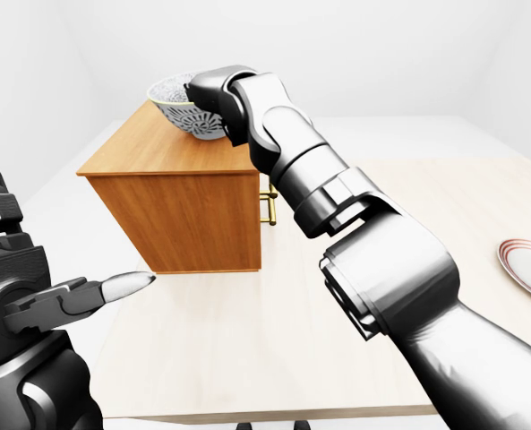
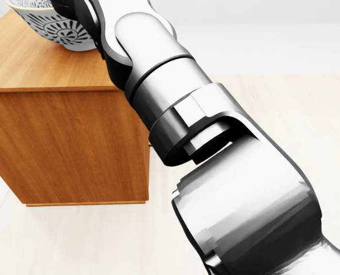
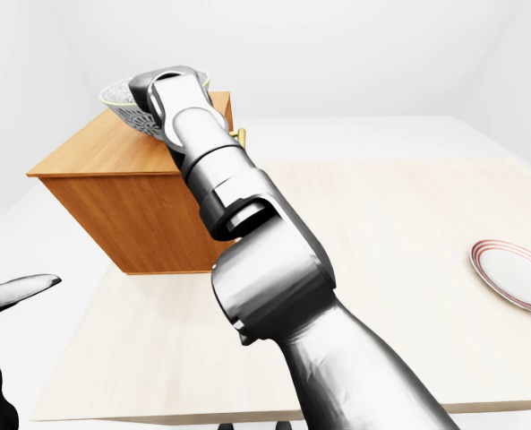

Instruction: Put the bowl on top of the cabinet.

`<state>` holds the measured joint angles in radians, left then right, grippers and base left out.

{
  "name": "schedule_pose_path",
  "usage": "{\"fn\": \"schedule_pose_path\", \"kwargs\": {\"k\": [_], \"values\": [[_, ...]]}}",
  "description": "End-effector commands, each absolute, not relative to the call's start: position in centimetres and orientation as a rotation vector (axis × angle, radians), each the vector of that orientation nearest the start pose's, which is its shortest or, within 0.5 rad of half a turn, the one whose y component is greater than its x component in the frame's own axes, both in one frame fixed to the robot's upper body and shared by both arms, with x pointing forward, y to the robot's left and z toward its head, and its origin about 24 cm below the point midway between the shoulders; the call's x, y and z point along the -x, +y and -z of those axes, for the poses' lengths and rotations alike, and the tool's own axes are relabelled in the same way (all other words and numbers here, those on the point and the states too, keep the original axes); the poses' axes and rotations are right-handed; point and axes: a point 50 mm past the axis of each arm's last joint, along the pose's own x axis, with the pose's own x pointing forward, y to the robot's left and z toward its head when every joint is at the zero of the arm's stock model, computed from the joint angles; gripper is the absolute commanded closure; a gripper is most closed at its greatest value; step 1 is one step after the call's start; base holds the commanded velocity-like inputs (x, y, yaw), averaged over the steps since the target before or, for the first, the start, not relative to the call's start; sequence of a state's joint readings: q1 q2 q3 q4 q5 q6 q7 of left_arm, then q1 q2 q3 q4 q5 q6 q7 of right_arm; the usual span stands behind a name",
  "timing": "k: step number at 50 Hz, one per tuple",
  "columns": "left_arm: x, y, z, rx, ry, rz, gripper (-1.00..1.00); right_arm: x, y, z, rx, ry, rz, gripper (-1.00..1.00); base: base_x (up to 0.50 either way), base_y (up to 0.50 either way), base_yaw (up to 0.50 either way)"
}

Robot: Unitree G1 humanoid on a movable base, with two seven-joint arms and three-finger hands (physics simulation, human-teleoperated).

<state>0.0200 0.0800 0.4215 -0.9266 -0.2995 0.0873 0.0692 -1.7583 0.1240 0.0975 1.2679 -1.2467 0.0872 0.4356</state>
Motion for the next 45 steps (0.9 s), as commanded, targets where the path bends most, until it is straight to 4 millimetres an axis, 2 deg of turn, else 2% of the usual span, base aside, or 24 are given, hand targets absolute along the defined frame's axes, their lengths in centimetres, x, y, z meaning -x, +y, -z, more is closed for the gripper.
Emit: {"fn": "schedule_pose_path", "kwargs": {"k": [1, 16, 17, 19, 21, 22, 24, 25, 26, 38, 45], "values": [[-15.8, 22.0, -23.0, 0.04, -0.864, -0.279, -1.0, -38.2, 5.0, -32.4, 1.625, -0.313, -0.404, 1.0, 0.0, 0.0, 0.0], [-15.8, 22.0, -23.0, 0.04, -0.864, -0.279, -1.0, -38.4, 4.8, -32.2, 1.627, -0.31, -0.395, 1.0, 0.0, 0.0, 0.0], [-15.8, 22.0, -23.0, 0.04, -0.864, -0.279, -1.0, -38.4, 4.8, -32.2, 1.629, -0.309, -0.395, 0.93, 0.0, 0.0, 0.0], [-15.8, 22.0, -23.0, 0.04, -0.866, -0.278, -1.0, -38.3, 4.8, -32.3, 1.629, -0.311, -0.393, 0.61, 0.0, 0.0, 0.0], [-15.7, 22.0, -23.1, 0.04, -0.869, -0.279, -1.0, -38.4, 4.8, -32.3, 1.63, -0.311, -0.391, 0.51, 0.0, 0.0, 0.0], [-15.7, 22.0, -23.1, 0.04, -0.869, -0.279, -1.0, -38.4, 4.7, -32.3, 1.629, -0.311, -0.39, 0.34, 0.0, 0.0, 0.0], [-15.8, 22.1, -23.1, 0.041, -0.867, -0.28, -1.0, -38.4, 4.7, -32.3, 1.63, -0.311, -0.389, -0.55, 0.0, 0.0, 0.0], [-15.8, 22.1, -23.1, 0.041, -0.866, -0.28, -1.0, -38.4, 4.7, -32.3, 1.63, -0.311, -0.389, -0.55, 0.0, 0.0, 0.0], [-15.8, 22.1, -23.1, 0.041, -0.867, -0.279, -1.0, -38.4, 4.7, -32.2, 1.632, -0.31, -0.389, -1.0, 0.0, 0.0, 0.0], [-15.8, 22.1, -23.1, 0.043, -0.871, -0.281, -1.0, -38.3, 4.7, -32.7, 1.628, -0.321, -0.378, -1.0, 0.0, 0.0, 0.0], [-15.8, 22.1, -23.0, 0.043, -0.865, -0.28, -1.0, -37.8, 4.8, -34.7, 1.628, -0.356, -0.349, -1.0, 0.0, 0.0, 0.0]]}}
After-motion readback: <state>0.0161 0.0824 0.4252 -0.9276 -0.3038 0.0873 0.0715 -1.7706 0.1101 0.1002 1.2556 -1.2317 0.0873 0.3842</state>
